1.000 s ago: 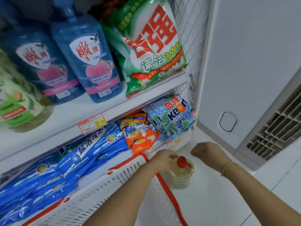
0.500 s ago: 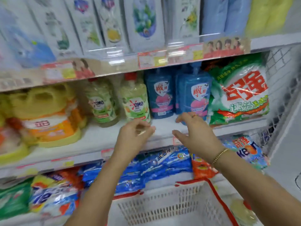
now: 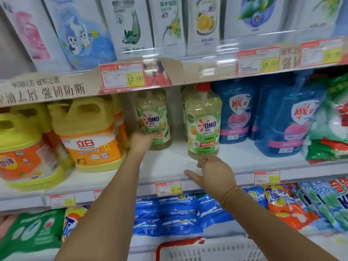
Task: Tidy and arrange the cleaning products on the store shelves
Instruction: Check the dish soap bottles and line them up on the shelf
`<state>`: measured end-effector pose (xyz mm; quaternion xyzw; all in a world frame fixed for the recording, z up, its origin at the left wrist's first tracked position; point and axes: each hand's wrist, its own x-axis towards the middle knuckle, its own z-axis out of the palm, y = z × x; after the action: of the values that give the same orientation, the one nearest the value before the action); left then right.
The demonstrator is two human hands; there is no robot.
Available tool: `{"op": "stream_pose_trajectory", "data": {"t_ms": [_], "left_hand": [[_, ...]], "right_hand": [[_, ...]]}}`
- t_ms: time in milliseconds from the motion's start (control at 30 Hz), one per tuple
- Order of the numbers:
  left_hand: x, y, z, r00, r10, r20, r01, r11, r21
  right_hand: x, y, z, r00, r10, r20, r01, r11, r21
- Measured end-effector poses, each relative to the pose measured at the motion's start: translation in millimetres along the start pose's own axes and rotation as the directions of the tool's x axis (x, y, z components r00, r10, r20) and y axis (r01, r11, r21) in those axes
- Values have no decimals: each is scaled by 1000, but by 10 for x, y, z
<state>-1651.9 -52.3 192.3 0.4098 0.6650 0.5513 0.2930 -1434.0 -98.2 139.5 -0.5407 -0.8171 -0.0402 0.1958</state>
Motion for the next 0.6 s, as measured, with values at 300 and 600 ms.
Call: {"op": "stream_pose_trajectory", "data": {"t_ms": [300, 600], "left_hand": [[144, -37, 38, 993, 33, 113, -36, 999, 23], [-545, -76, -80, 988, 147, -52, -145, 988, 45]], "right_hand": [[20, -96, 250, 973, -70, -220, 39, 989, -140], [-27, -199, -26, 998, 20, 58, -14, 994, -108]]}}
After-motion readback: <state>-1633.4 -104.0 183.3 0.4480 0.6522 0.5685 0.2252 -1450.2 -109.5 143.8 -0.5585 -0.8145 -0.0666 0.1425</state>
